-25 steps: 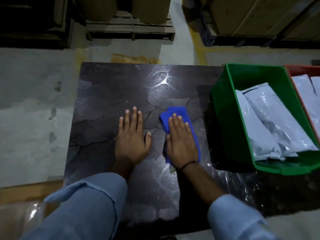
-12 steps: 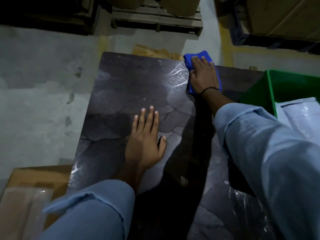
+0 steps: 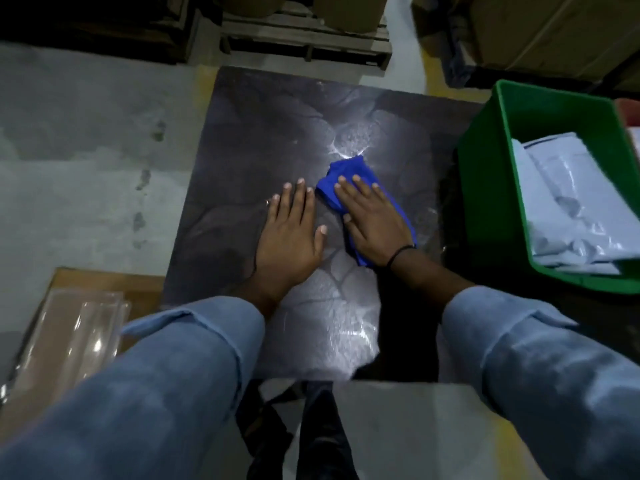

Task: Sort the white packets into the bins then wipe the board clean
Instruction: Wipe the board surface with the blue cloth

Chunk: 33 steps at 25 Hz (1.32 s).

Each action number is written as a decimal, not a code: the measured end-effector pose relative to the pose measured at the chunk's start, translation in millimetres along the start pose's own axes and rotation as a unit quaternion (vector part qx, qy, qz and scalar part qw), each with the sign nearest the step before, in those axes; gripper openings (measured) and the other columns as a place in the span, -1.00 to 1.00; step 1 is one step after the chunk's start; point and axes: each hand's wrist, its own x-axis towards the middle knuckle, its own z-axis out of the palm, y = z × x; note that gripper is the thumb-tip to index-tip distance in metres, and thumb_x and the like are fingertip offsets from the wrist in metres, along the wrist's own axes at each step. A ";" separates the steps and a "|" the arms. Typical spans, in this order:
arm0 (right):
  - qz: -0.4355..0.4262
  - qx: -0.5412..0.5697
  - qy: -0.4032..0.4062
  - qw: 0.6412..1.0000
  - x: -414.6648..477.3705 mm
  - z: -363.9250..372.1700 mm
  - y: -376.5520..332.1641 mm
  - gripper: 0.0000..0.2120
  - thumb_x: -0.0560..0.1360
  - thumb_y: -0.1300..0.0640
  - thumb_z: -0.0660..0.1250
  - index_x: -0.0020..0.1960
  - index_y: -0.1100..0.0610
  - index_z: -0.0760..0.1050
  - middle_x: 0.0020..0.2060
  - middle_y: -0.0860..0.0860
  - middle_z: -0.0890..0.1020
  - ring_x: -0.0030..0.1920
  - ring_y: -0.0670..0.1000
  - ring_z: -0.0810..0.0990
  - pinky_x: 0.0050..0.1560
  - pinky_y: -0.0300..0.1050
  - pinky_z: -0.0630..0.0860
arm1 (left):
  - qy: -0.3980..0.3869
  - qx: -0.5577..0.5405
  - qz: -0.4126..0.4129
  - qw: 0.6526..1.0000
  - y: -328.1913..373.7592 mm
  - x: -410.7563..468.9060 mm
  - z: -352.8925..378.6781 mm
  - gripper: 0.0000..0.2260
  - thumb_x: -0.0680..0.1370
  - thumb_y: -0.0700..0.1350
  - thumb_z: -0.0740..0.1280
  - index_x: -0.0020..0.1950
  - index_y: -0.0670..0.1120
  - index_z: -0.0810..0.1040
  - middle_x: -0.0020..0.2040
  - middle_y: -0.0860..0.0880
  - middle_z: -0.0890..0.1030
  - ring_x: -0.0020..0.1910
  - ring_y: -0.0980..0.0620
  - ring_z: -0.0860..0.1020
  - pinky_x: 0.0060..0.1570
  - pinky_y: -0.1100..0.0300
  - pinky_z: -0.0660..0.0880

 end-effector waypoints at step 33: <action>-0.032 -0.013 -0.014 0.999 244.5 7.7 -16.1 -0.44 0.59 0.01 0.05 0.56 0.12 0.17 0.56 0.07 0.21 0.56 0.14 0.15 0.52 0.15 0.10 | -0.006 -0.024 -0.061 0.998 -73.3 -98.7 -19.7 -0.33 0.66 0.17 0.07 0.66 -0.16 -0.02 0.68 -0.12 -0.09 0.65 -0.09 -0.14 0.60 -0.10 0.02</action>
